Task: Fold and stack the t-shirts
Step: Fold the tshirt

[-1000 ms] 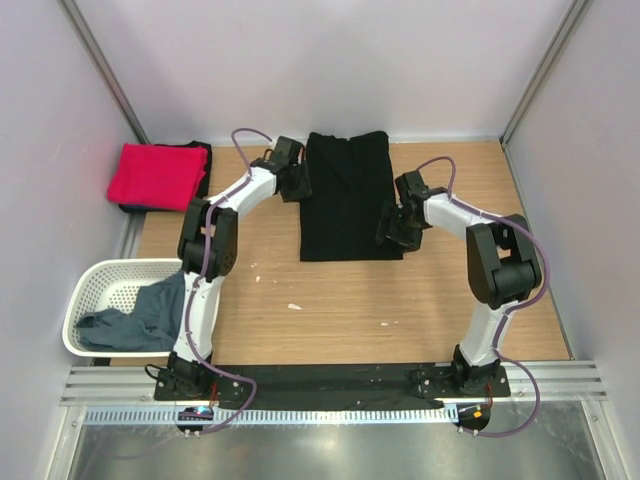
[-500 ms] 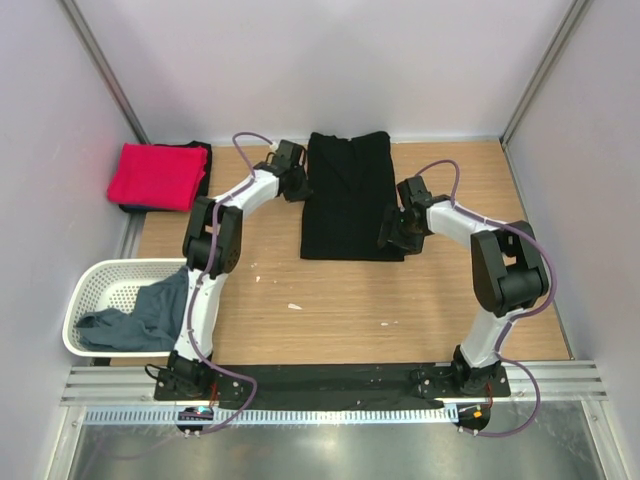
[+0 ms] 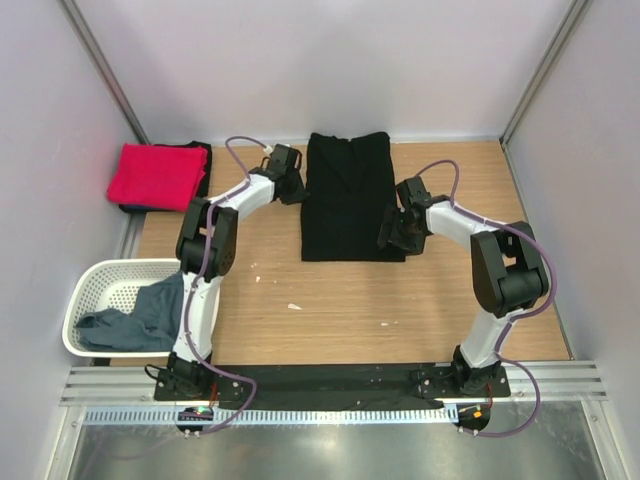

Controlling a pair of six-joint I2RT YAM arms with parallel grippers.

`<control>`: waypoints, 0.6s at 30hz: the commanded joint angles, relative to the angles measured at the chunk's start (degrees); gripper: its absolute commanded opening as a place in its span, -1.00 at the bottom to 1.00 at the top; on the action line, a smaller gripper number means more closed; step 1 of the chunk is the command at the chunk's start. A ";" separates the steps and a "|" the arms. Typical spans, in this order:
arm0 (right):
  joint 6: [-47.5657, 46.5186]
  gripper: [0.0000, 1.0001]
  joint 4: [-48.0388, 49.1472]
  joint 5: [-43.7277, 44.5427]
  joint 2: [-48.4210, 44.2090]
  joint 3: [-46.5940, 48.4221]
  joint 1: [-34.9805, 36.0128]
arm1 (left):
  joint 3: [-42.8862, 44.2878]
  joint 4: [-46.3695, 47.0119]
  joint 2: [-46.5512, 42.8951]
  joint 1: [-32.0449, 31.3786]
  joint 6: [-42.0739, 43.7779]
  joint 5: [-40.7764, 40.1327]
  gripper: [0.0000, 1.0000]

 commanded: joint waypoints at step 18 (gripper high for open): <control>1.82 0.79 -13.77 -3.87 -7.20 6.35 -3.17 | -29.10 -2.87 -29.00 -4.82 -16.32 4.89 0.33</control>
